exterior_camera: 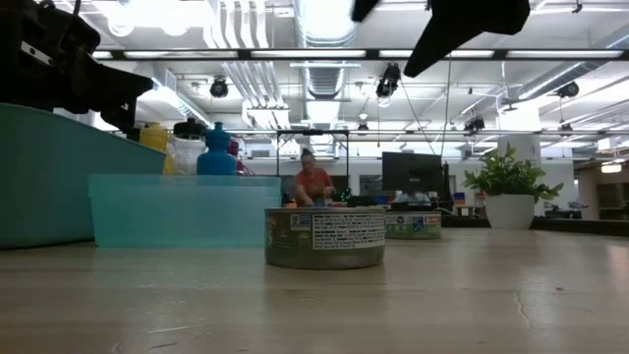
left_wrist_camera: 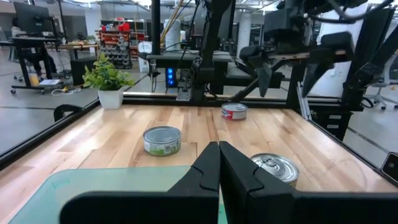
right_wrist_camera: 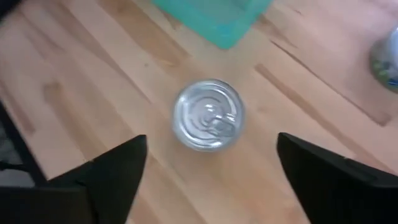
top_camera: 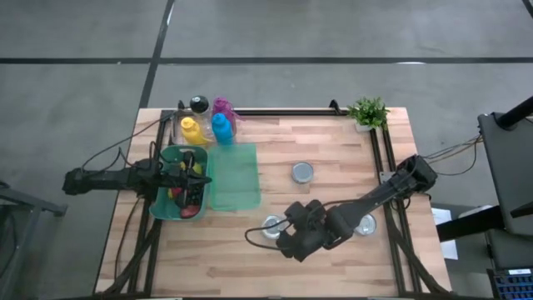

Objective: Pick & Place Food Item
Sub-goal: Put the bottom green tuna can into the light green bin

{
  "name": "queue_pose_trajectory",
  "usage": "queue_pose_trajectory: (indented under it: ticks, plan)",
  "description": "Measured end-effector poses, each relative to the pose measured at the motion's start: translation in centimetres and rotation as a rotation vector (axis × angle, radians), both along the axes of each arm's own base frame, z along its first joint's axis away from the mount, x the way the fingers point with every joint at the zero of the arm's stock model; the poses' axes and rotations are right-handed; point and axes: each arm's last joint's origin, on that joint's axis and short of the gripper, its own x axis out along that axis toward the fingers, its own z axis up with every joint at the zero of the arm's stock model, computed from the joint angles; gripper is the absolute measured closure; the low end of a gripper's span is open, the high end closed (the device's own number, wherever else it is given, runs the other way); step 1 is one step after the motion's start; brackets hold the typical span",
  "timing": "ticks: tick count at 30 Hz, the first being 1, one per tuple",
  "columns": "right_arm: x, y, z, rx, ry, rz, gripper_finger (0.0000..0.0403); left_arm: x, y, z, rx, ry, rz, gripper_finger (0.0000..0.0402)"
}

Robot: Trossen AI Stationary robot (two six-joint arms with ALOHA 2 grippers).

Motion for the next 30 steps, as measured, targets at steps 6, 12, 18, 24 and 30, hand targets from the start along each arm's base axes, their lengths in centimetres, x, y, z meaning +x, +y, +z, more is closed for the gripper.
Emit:
queue_pose_trajectory:
  ticks: [6, 12, 18, 24, 30]
  plan:
    - [0.2, -1.2, -0.3, -0.047, 0.029, -0.022, 0.0148, 0.0, 0.0, 0.0, 0.000, 0.000, 0.000, 0.0399]
    - [0.4, -2.8, -1.9, -0.066, 0.076, -0.065, 0.0199, 0.0, 0.0, 0.0, 0.000, 0.000, 0.000, 0.0399]
    - [-0.3, -2.9, -4.9, -0.125, 0.074, -0.067, 0.0233, 0.0, 0.0, 0.0, 0.000, 0.000, 0.000, 0.0399]
    - [-1.2, -0.6, -6.3, -0.381, 0.052, 0.296, 0.0255, 0.0, 0.0, 0.0, 0.000, 0.000, 0.000, 0.0399]
    - [-3.8, 1.3, -6.6, -0.503, -0.062, 0.413, 0.0256, 0.0, 0.0, 0.0, 0.000, -0.001, 0.000, 0.0399]
